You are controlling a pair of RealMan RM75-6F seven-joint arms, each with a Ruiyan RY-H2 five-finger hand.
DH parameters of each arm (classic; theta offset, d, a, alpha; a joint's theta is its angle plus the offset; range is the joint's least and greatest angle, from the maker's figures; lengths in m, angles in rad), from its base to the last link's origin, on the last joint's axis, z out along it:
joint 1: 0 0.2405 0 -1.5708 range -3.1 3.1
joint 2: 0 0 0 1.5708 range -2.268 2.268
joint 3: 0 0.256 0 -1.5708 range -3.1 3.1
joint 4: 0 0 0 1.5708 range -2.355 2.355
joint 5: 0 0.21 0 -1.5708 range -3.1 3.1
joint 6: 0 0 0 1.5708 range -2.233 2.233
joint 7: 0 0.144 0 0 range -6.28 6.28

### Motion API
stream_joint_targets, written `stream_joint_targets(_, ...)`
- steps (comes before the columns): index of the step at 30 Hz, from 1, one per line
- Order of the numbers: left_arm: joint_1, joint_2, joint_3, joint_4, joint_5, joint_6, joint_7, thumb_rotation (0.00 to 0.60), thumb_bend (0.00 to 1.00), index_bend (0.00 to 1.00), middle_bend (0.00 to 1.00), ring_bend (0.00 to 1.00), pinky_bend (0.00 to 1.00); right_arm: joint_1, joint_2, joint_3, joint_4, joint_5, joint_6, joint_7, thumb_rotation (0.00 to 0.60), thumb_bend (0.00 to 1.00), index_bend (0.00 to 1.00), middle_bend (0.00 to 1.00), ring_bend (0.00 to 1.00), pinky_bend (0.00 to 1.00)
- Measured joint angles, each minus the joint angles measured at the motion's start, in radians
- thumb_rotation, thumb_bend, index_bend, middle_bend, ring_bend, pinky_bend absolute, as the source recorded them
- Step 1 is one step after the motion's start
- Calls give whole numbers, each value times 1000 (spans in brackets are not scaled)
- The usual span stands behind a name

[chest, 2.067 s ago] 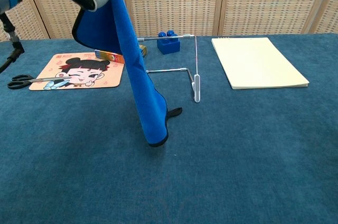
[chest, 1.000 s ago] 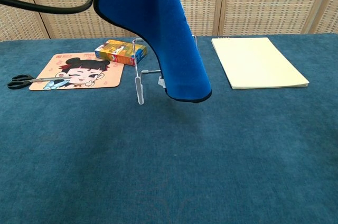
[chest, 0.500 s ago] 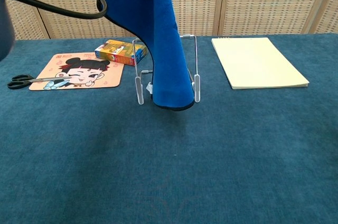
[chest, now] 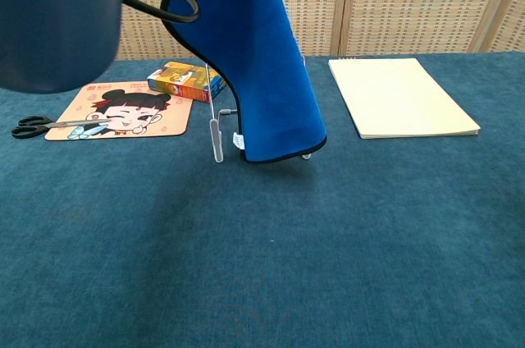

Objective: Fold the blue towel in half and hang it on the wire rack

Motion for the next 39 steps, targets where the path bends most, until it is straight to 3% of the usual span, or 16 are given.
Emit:
stream_joint_targets(12, -38, -38, 15, 192, -42, -133, -87, 600, 574, 885, 0, 0, 0, 8, -12, 4, 25, 26, -25, -9, 600, 0, 0, 0, 0, 0)
stream_joint_targets(21, -54, -93, 55, 453, 10, -318, -265, 600, 572, 885, 0, 0, 0, 7, -22, 8, 40, 27, -14, -39, 600, 0, 0, 0, 0, 0)
stream_joint_targets(31, -134, -136, 20, 682, 18, -464, -346, 600, 571, 883, 0, 0, 0, 11, -33, 20, 62, 71, -37, -59, 600, 0, 0, 0, 0, 0)
stream_joint_targets(39, -159, -204, 26, 830, 2, -538, -388, 600, 571, 881, 0, 0, 0, 13, -39, 21, 73, 79, -44, -66, 600, 0, 0, 0, 0, 0)
